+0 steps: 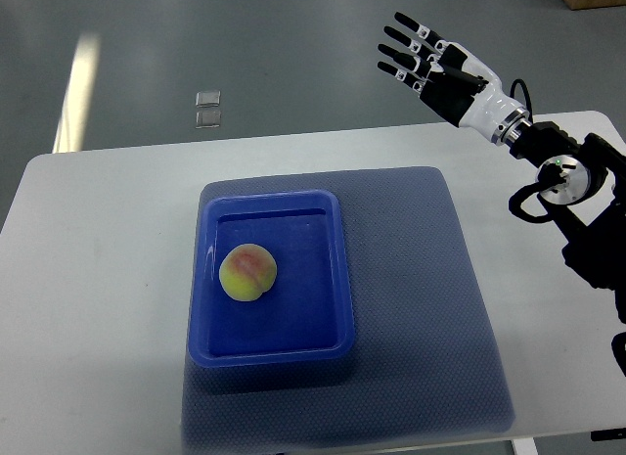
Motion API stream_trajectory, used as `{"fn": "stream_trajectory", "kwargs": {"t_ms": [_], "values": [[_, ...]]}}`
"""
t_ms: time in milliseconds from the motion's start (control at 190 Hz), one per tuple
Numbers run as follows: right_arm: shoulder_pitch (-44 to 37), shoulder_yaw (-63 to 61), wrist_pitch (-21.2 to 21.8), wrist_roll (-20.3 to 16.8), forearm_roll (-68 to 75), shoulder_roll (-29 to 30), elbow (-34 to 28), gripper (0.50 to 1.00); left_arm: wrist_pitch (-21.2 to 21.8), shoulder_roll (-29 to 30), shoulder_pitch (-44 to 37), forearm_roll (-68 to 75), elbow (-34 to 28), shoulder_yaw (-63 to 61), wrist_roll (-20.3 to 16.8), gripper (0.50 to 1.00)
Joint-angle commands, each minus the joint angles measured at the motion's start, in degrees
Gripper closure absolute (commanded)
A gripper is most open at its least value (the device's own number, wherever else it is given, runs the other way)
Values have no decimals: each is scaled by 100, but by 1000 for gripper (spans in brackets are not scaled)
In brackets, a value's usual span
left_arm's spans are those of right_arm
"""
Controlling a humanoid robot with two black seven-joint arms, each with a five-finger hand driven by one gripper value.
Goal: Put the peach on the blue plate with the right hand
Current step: 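Open the right hand, release the peach, and raise the hand away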
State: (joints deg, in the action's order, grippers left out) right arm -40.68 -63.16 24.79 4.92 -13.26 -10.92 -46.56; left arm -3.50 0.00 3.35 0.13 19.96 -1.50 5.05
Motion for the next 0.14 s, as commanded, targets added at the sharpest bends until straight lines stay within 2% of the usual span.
{"fn": "stream_trajectory", "kwargs": {"t_ms": [0, 58, 63, 132], "values": [[219, -390, -132, 361, 562, 265, 455, 570, -2, 0, -1, -5, -1, 1, -4, 500], [228, -399, -132, 396, 614, 265, 508, 570, -2, 0, -9, -5, -1, 1, 4, 500], [245, -408, -132, 544, 841, 291, 734, 570, -2, 0, -1, -5, -1, 1, -4, 500], [245, -408, -132, 633, 1054, 300, 903, 570, -2, 0, -9, -5, -1, 1, 4, 500]]}}
